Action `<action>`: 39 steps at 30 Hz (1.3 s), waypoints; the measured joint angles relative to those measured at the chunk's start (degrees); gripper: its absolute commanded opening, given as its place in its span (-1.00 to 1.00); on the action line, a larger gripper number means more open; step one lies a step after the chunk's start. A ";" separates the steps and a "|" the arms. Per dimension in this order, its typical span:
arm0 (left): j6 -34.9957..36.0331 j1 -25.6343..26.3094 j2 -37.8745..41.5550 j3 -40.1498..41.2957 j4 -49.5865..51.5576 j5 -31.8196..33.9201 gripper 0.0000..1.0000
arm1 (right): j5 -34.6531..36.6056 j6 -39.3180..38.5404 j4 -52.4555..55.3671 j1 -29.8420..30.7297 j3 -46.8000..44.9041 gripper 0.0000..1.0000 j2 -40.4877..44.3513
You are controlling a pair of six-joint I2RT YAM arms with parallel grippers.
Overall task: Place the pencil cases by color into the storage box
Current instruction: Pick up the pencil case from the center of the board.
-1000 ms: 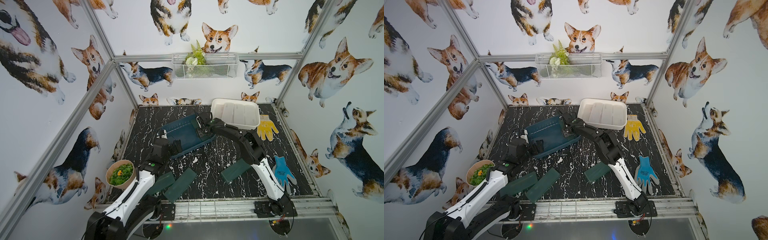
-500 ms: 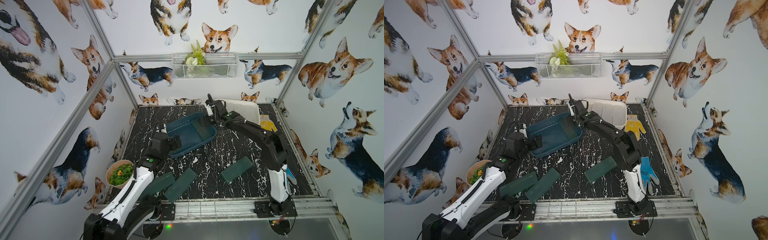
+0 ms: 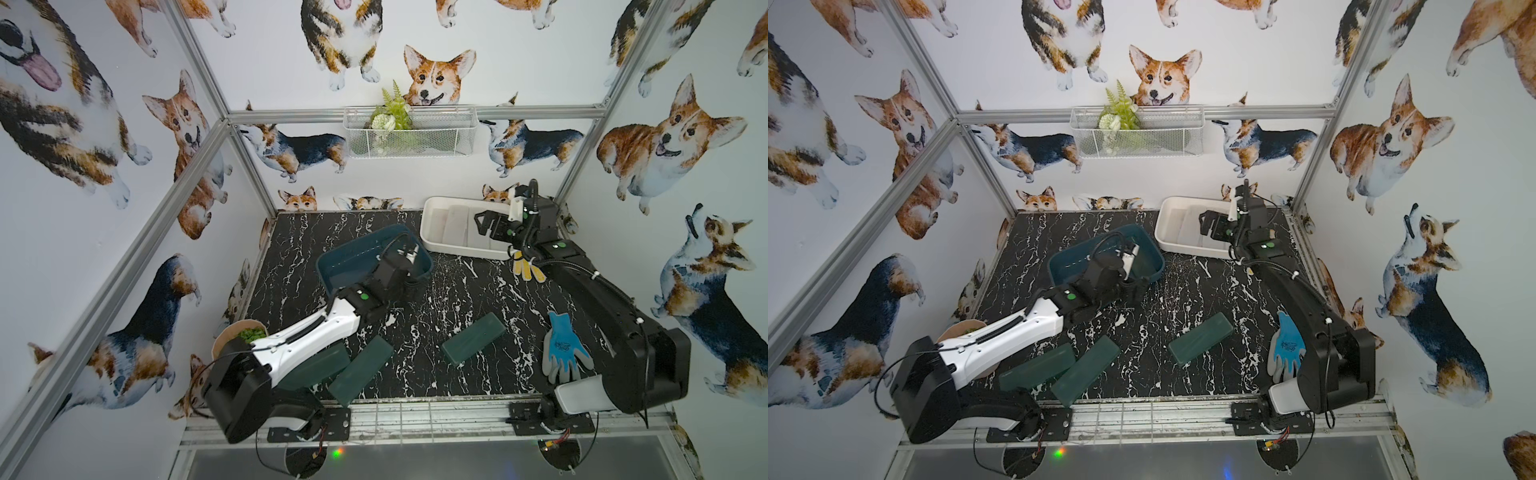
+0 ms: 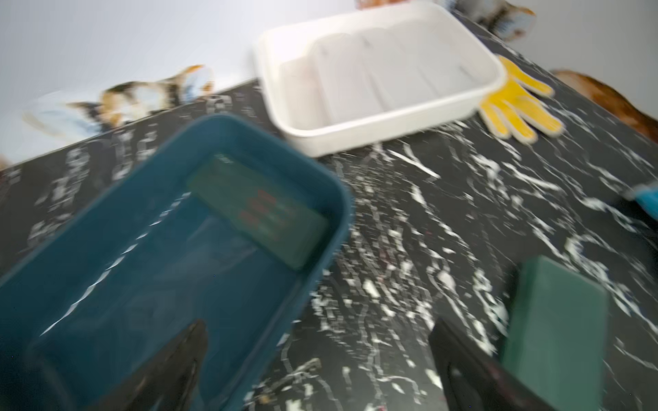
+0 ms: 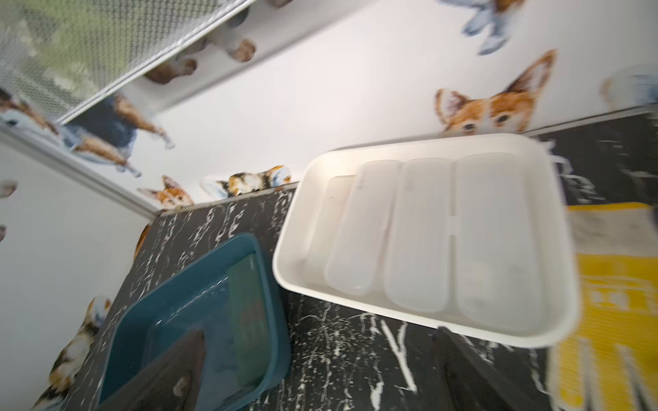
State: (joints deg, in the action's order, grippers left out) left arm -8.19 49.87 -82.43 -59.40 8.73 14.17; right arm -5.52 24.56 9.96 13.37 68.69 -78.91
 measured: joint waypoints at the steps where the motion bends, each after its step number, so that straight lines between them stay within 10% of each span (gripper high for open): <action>1: 0.96 2.45 -2.25 -1.36 0.31 0.44 1.00 | 0.48 0.11 0.24 -0.87 -1.22 1.00 1.77; 12: 5.16 17.38 -23.12 -14.82 6.21 0.68 1.00 | -0.61 -0.24 3.23 -10.69 -12.37 1.00 19.02; 39: 1.97 20.41 -42.36 -33.16 17.90 -5.97 0.93 | -4.79 -0.50 4.35 -12.52 -14.67 1.00 21.68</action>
State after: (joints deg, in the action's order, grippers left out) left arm -6.22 70.28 -124.79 -92.55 26.63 8.21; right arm -10.31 24.05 14.31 0.84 54.02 -57.23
